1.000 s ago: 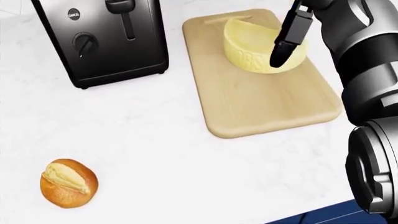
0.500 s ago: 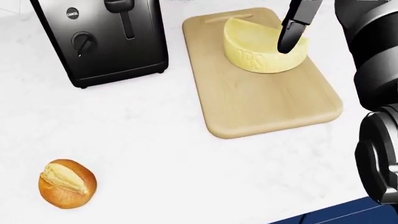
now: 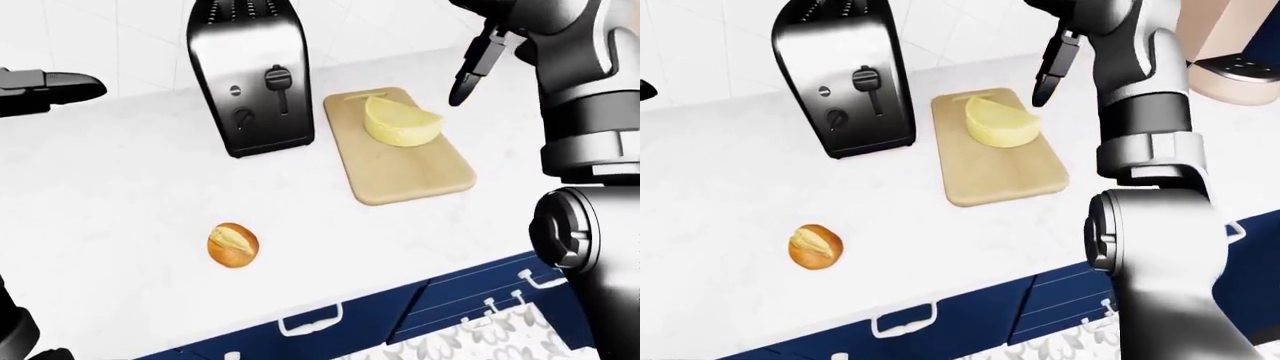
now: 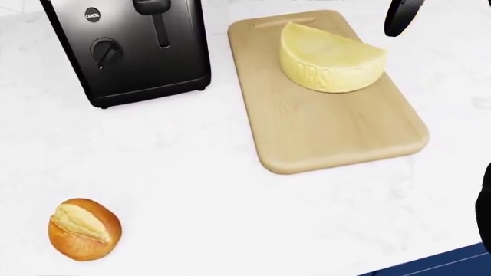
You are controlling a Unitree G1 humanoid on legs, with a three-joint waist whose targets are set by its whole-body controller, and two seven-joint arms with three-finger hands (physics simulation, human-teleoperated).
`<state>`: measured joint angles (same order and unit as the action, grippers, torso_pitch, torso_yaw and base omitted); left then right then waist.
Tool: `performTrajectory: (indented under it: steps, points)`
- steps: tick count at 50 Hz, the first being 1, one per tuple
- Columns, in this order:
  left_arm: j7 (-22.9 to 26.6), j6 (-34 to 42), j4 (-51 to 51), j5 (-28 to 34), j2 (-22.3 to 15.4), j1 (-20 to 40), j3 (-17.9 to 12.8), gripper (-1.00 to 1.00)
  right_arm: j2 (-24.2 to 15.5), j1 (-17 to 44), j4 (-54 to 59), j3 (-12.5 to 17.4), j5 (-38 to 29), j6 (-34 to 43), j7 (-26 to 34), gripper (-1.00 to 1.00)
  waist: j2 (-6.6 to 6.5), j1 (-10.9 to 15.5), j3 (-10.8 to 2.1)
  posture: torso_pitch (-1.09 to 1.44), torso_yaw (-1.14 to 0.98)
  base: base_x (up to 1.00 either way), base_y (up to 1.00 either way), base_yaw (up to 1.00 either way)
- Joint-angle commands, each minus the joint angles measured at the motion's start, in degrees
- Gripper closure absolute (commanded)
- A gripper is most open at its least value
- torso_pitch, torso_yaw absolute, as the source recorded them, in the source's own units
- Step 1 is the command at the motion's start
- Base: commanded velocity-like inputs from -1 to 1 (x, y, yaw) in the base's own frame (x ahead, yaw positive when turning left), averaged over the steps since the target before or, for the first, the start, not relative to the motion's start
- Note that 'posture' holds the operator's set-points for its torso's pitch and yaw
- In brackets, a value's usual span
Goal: Place the bread and cheese on the cutting board.
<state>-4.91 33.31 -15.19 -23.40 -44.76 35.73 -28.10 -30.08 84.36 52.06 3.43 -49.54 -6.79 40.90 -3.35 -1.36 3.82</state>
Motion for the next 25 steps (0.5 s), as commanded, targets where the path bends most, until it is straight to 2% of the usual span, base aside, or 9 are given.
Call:
performTrajectory:
  steps: [1, 6, 13, 17, 18, 19, 21, 25]
  points:
    - [-0.23, -1.40, -1.14, 0.21, -1.26, 1.52, -0.87, -1.00, -1.03, 0.76, -4.43, 1.02, 1.32, 0.24, 1.40, -1.00, -0.16, -0.04, -1.54, 0.00, 0.00, 0.00, 0.00, 0.00]
    - [-0.25, -1.36, -1.13, 0.18, -1.32, 1.64, -0.84, -1.00, -2.78, -0.13, -9.88, 2.25, 4.22, -0.67, 5.03, -1.00, 0.07, -0.02, -1.52, 0.00, 0.00, 0.00, 0.00, 0.00]
    - [-0.23, -1.36, -1.14, 0.22, -1.45, 1.75, -0.76, -1.00, -3.88, 1.11, -11.85, 3.15, 8.74, -2.78, 5.83, -1.00, -0.02, -0.14, -1.30, 0.00, 0.00, 0.00, 0.00, 0.00]
    - [-0.17, -1.41, -1.15, 0.31, -1.41, 1.67, -0.78, -1.00, -4.14, 1.58, -12.40, 3.72, 14.33, -9.37, 7.02, -1.00, -0.01, -0.29, -1.23, 0.00, 0.00, 0.00, 0.00, 0.00]
    - [-0.14, -1.40, -1.19, 0.32, -1.43, 1.70, -0.74, -1.00, -5.39, 1.78, -11.90, 2.43, 14.30, -14.18, 8.43, -1.00, -0.03, -0.34, -1.22, 0.00, 0.00, 0.00, 0.00, 0.00]
    - [-0.11, -1.35, -1.29, 0.30, -1.41, 1.63, -0.80, -1.00, -5.02, 2.55, -11.34, 2.89, 13.94, -13.10, 6.77, -1.00, -0.03, -0.42, -1.18, 0.00, 0.00, 0.00, 0.00, 0.00]
    - [-0.08, -1.35, -1.28, 0.34, -1.44, 1.65, -0.81, -1.00, -4.67, 3.21, -11.92, 2.98, 15.59, -15.15, 7.85, -1.00, -0.11, -0.47, -1.18, 0.00, 0.00, 0.00, 0.00, 0.00]
    - [0.00, -1.51, -1.26, 0.46, -1.37, 1.46, -0.92, -1.00, -3.39, 3.67, -12.93, 3.69, 19.06, -14.41, 9.43, -1.00, -0.17, -0.57, -1.09, 0.00, 0.00, 0.00, 0.00, 0.00]
